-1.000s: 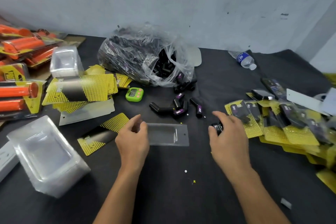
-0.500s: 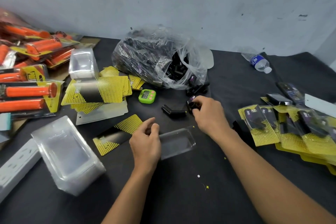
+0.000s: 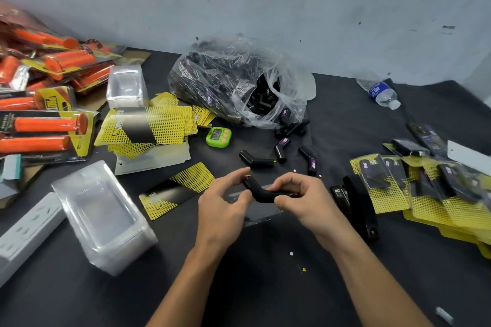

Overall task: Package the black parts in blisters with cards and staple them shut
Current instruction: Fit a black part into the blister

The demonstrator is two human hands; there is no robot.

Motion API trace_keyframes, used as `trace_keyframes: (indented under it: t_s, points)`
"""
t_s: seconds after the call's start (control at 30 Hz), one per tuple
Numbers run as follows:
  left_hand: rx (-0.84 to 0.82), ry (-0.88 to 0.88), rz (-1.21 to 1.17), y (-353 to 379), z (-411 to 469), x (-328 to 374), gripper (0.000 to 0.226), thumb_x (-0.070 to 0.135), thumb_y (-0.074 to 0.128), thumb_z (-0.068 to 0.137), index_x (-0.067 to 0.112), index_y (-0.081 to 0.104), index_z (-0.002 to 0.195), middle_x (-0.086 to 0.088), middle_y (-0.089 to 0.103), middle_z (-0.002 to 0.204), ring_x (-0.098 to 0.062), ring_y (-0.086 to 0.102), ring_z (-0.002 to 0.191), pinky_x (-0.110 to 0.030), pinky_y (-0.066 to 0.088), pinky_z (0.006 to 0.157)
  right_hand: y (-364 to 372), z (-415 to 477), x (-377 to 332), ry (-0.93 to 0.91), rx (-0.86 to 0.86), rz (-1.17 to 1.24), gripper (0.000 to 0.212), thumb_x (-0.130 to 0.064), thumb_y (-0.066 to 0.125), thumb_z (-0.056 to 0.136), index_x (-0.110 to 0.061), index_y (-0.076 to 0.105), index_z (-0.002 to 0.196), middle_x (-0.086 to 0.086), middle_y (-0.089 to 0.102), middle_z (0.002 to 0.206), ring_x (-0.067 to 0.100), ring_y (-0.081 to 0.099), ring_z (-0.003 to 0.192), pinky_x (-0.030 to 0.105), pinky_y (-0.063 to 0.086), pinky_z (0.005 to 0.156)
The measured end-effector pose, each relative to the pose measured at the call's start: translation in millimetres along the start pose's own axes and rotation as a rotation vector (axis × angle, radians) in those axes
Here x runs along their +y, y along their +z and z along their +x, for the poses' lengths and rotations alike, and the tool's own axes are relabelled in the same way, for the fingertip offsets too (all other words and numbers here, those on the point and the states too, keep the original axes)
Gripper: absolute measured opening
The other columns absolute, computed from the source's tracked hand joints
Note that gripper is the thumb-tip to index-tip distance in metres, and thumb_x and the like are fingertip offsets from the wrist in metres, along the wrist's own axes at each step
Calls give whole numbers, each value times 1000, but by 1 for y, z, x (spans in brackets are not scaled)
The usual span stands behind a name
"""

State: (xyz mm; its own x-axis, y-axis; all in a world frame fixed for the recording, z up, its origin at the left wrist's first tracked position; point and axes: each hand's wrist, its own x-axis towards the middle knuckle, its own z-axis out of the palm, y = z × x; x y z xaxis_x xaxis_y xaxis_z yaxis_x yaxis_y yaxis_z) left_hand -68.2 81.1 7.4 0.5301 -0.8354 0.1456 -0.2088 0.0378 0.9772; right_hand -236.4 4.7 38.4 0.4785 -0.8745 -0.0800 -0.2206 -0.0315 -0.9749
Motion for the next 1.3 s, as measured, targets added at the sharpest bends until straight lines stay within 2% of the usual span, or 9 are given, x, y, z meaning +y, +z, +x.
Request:
trace_keyframes:
  t_s: [0.13,0.3,0.4,0.57,0.83,0.97,1.07,1.23,1.3]
  points:
    - [-13,-12,241,-25,-11,0,65,42,76,74,67,54,130,35,59,129,20,47,123,-8,39,95,2,6,-3,-23,-3,-221,31,-5,73,84,-32,74,99,-14,79,99,4,72,95,41,55,96]
    - [-290,-70,492,-38,-21,-5,117,38,84,58,67,17,150,35,46,145,6,45,132,-21,42,105,5,7,2,-113,-118,-525,27,-16,76,82,-39,77,95,-28,72,96,10,57,110,32,42,104]
    - [-276,-69,457,-40,-15,-12,110,13,82,71,64,24,150,35,53,139,5,51,132,-18,42,105,7,5,4,-136,-80,-584,25,-22,81,78,-43,80,92,-12,69,89,9,55,102,26,40,95]
    - [-286,-32,390,-35,-7,-20,110,-6,72,73,62,32,149,30,56,140,24,41,129,3,34,93,10,5,8,-228,-26,-757,14,-23,80,82,-35,84,88,-20,72,96,8,53,109,27,36,106]
    - [-326,-78,379,-35,-5,-17,117,38,80,54,73,17,146,41,44,146,17,41,134,-21,42,102,18,8,-5,-234,293,-484,21,-13,77,80,-34,80,78,-22,72,82,-6,65,88,2,41,77]
    - [-318,-82,348,-36,-4,-18,113,34,79,60,72,19,146,46,48,137,16,47,129,-20,42,100,25,29,-23,-127,311,-331,30,-10,67,85,-36,79,76,-17,72,67,5,63,53,17,49,54]
    - [-325,-73,334,-38,-3,-21,109,28,78,62,71,23,146,43,49,139,15,48,129,-22,44,103,33,43,-36,-123,291,-307,38,-3,63,86,-34,77,72,-15,76,74,12,74,73,31,61,74]
    - [-328,-29,361,-39,-2,-25,94,25,74,65,64,39,143,35,54,138,14,50,126,-20,46,104,57,54,-58,-147,25,-482,38,-2,62,83,-36,76,70,-23,71,66,-6,63,61,6,42,60]
    - [-311,-28,343,-40,-1,-27,90,24,76,65,59,45,142,33,57,135,14,51,123,-16,46,101,50,49,-62,-120,-63,-663,36,-5,61,79,-37,76,69,-18,73,68,-4,66,68,12,47,67]
